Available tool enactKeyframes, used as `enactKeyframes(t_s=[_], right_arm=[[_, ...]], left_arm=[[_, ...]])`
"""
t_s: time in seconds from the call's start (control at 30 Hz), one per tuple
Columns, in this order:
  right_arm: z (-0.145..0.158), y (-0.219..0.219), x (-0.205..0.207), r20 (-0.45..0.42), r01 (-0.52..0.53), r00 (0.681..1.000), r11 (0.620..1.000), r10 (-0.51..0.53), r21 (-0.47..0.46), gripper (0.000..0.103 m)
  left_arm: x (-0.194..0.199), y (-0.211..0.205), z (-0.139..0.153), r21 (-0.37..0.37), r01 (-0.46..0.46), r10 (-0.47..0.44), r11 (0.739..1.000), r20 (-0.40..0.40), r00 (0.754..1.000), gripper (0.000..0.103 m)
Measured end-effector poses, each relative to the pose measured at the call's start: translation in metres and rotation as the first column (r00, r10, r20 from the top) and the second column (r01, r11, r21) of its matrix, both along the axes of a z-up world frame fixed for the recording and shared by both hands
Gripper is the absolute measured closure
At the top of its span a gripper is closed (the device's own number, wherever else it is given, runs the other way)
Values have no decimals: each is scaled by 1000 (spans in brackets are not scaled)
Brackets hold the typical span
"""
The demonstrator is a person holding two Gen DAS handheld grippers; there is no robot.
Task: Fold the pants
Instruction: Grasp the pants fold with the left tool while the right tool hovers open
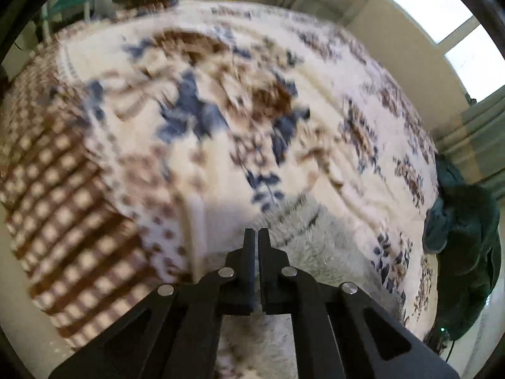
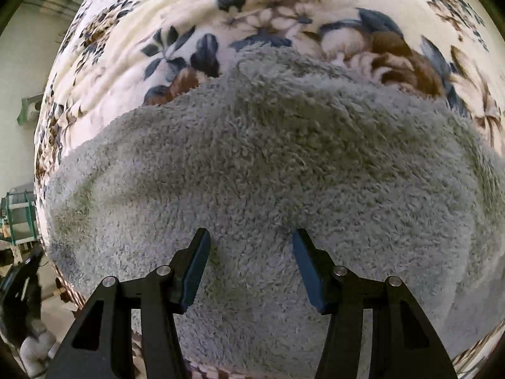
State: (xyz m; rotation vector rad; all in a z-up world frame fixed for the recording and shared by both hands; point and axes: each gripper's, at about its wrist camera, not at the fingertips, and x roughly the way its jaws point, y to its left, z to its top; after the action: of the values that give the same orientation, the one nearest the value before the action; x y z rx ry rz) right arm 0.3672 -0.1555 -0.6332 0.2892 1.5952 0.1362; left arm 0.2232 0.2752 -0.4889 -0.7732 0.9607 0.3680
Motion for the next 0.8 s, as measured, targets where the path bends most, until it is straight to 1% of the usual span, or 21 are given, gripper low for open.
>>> enactKeyframes(t_s=[0.03,0.1,0.13,0.17,0.2,0.23,0.27,0.3,0.33,0.4,0.43,0.47,0.5,0.53,0.6,0.63,0.7,0.73,0.8], right_arm=[[1,0,-1,-3,0,1000,1000,0,-2,46],[3,2,-2,-10,-18,1000,1000,18,-2,46],[4,5,-3,-12,-33,999,999,33,-7,46],[5,7,-4,-12,-44,999,999,44,-11,46],[6,9,-4,-14,-55,998,998,55,-12,46],[7,9,-5,-18,-64,998,998,63,-15,46],[7,10,-5,-21,-68,997,997,68,-23,46],[7,10,-6,-22,-67,998,997,67,-27,46],[7,12,-5,-22,-68,997,997,67,-30,46],[4,13,-4,-23,-61,998,997,60,-39,46],[2,14,-4,-26,-54,998,998,53,-39,46],[1,13,-3,-30,-49,998,998,48,-41,46],[-1,14,-3,-33,-44,999,998,42,-43,46],[-4,14,-2,-36,-41,999,998,40,-42,46],[-3,12,-3,-36,-42,999,998,40,-43,46],[-2,12,-3,-32,-45,999,998,44,-39,46],[-2,13,-4,-30,-56,998,998,55,-34,46],[0,13,-4,-29,-58,998,998,57,-28,46],[1,14,-4,-29,-70,997,997,69,-21,46]], left_arm=[[-1,4,0,-11,12,-13,1000,-13,1000,102],[-3,11,-9,-105,17,-19,994,-20,1000,101],[-2,12,-14,-147,16,-20,989,-27,999,97],[3,12,-24,-213,19,-30,977,-47,998,82],[8,10,-33,-266,32,-49,963,-57,997,71],[10,8,-38,-285,39,-58,958,-58,997,53],[12,4,-41,-293,46,-65,955,-55,996,48],[19,-3,-46,-292,70,-91,954,-57,994,48],[24,-9,-49,-269,88,-112,959,-75,991,48],[35,-23,-55,-175,133,-154,976,-116,981,51],[38,-28,-58,-142,153,-170,978,-115,979,83],[41,-34,-59,-95,178,-188,979,-114,975,89],[39,-37,-55,-45,177,-181,983,-102,978,89],[36,-38,-52,-29,174,-176,984,-86,981,90],[25,-38,-36,26,156,-155,987,-47,987,90],[20,-36,-30,38,148,-147,988,-37,988,90],[9,-27,-27,38,130,-128,991,-47,991,90],[8,-22,-31,30,120,-118,992,-64,991,90],[4,-10,-50,-10,92,-92,996,-108,990,90]])
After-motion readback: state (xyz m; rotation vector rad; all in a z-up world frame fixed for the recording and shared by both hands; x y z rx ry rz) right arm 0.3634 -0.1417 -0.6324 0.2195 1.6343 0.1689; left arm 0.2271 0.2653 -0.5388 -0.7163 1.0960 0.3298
